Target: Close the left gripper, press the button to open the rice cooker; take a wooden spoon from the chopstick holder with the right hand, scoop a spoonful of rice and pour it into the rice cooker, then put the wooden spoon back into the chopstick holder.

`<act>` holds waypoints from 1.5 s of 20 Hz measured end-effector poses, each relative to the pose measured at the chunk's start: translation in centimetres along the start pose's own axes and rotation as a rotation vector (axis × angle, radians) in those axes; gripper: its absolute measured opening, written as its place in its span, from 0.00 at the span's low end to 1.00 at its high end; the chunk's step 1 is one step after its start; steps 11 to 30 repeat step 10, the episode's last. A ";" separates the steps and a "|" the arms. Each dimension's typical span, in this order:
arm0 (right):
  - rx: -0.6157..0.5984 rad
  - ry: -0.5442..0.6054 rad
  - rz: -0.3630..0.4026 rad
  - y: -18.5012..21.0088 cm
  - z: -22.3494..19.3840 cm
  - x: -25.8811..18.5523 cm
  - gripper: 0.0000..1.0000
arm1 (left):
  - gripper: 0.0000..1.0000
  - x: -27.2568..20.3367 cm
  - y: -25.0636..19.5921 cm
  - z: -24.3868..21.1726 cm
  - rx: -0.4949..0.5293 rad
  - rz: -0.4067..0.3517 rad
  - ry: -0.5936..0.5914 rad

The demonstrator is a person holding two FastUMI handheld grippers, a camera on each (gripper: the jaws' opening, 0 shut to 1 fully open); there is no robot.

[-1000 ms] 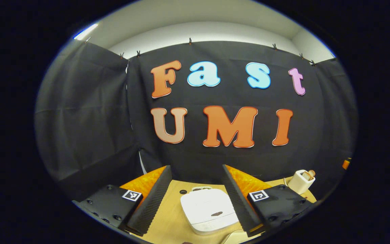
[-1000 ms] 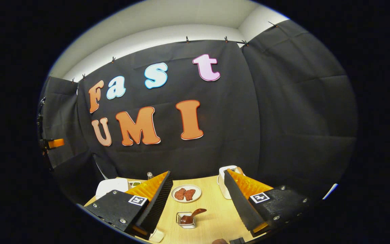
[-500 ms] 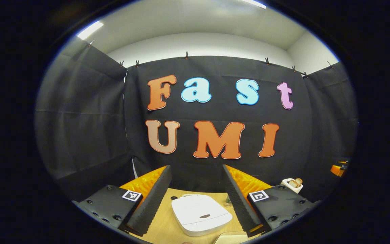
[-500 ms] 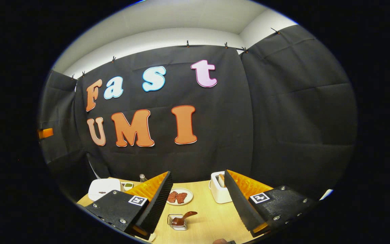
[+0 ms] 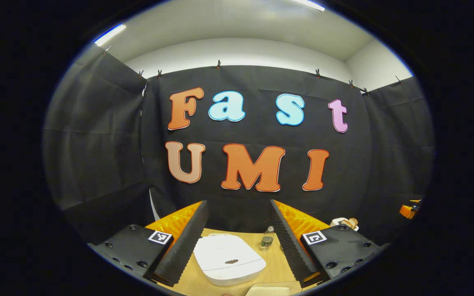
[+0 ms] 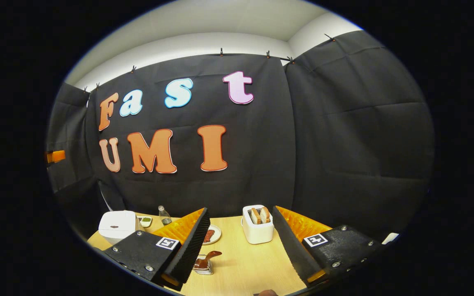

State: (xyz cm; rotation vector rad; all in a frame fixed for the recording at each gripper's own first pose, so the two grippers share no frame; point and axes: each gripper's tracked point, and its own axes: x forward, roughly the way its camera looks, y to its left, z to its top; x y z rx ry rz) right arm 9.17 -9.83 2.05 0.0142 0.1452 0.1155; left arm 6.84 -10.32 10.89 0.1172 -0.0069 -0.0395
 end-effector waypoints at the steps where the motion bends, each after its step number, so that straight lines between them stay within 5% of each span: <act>1: 0.001 -0.001 0.000 -0.2 0.1 0.0 0.94 | 0.99 -0.1 -0.3 0.2 -0.002 0.001 -0.005; 30: -0.003 -0.004 0.015 -1.9 -0.1 0.9 0.94 | 0.99 -1.0 -0.8 1.4 0.002 0.051 -0.036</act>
